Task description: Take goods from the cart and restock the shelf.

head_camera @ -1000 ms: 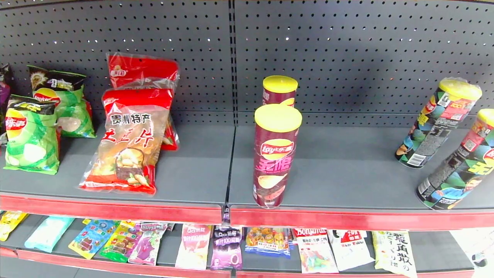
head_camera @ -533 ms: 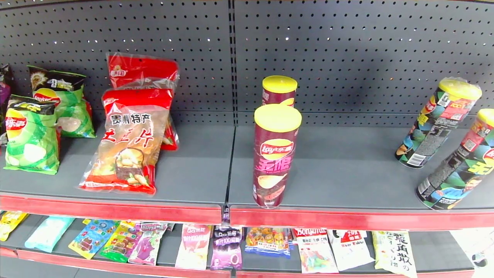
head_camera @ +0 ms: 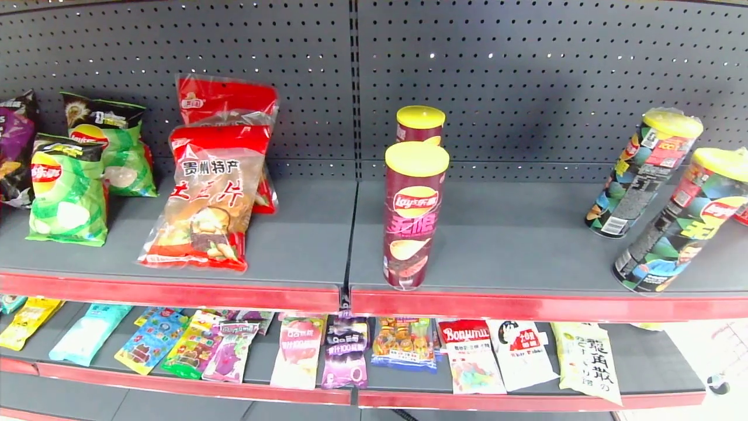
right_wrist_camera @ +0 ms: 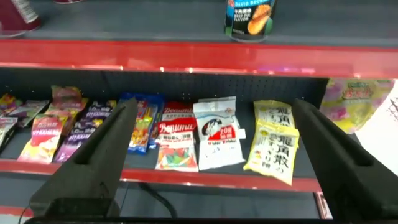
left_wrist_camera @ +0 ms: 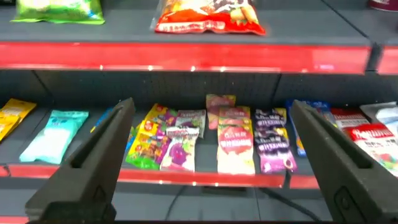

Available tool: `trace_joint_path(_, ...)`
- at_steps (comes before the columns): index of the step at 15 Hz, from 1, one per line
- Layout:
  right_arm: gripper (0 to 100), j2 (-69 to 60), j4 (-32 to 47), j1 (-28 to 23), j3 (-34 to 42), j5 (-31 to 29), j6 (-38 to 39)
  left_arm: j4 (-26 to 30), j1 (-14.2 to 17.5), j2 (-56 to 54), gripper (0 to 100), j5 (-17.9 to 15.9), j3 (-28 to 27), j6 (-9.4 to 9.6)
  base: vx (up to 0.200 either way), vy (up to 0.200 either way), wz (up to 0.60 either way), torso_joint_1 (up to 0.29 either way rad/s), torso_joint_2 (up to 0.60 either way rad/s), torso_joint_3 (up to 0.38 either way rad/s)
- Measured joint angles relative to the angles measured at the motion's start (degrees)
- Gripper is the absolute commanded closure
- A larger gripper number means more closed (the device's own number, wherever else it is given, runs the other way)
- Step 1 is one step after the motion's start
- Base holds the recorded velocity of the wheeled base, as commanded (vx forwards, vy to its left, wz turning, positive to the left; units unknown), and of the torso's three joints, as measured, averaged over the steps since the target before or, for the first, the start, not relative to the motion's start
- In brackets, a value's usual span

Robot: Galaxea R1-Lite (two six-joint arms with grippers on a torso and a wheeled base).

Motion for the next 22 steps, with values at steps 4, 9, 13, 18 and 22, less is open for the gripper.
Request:
trace_joint_path(4,0,0.0,0.0,0.0,0.0,0.1,0.2,0.0,0.0,0.0,0,0.0,0.0,-0.02,0.0,0.0,-0.45,-0.004,0.0,0.002)
trace_joint_path(9,0,0.0,0.0,0.0,0.0,0.0,0.2,0.0,0.0,0.0,0,0.0,0.0,-0.02,0.0,0.0,0.0,0.0,0.0,0.0)
trace_joint_path(13,0,0.0,0.0,0.0,0.0,0.0,0.2,0.0,0.0,0.0,0,0.0,0.0,-0.02,0.0,-0.15,0.0,0.003,0.0,0.003)
trace_joint_path(18,0,0.0,0.0,0.0,0.0,0.0,0.1,0.0,0.0,0.0,0,0.1,0.0,-0.02,0.0,-0.2,0.0,0.011,0.0,0.003)
trace_joint_path(22,0,0.0,0.0,0.0,0.0,0.0,0.1,0.0,0.0,0.0,0,0.1,0.0,-0.02,0.0,-0.2,0.0,0.002,0.0,0.004)
